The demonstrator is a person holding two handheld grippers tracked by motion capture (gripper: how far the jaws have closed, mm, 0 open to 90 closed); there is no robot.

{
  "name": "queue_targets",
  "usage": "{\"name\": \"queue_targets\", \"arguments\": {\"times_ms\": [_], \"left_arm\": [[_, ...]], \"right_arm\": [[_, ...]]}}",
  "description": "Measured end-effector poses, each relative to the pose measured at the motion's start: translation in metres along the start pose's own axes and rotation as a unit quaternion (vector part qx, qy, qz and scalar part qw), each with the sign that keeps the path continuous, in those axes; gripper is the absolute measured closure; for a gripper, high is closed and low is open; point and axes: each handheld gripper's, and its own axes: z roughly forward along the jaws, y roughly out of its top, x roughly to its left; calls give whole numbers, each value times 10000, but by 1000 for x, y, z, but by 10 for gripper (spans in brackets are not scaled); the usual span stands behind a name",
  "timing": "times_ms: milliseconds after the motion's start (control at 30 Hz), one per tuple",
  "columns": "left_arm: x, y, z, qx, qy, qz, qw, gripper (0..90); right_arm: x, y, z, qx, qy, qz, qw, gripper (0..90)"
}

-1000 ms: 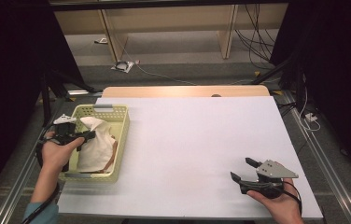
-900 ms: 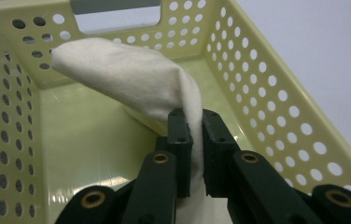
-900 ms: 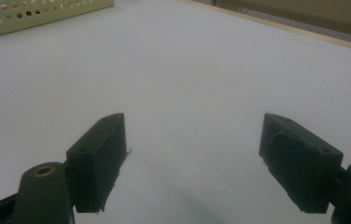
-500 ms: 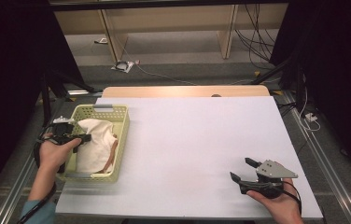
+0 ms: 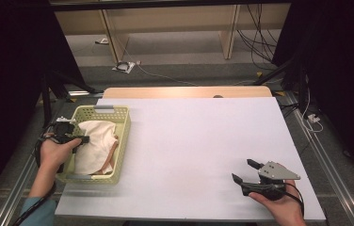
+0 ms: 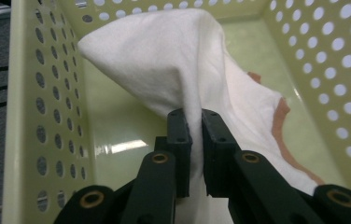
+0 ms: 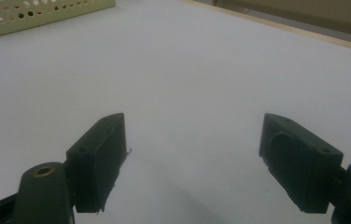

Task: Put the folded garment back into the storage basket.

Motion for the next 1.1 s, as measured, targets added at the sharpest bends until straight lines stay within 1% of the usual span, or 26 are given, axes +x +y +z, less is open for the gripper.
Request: {"name": "queue_targets", "arguments": {"times_ms": [100, 200, 533, 767, 1100], "left_arm": [[2, 1, 2, 51, 33, -11, 10000, 825], [3, 2, 4, 87, 85, 32, 9999, 825], [4, 5, 10, 178, 243, 62, 9995, 827], [8, 5, 15, 297, 414, 82, 9987, 828], [11, 4, 20, 355, 513, 134, 9980, 829]], "right_arm": [[0, 0, 0, -5, 2, -4, 10000, 238], [0, 0, 0, -2, -6, -11, 10000, 238], [0, 1, -1, -17, -4, -12, 10000, 238], [0, 1, -1, 0, -6, -15, 10000, 238], [1, 1, -1, -1, -4, -19, 10000, 238]]}}
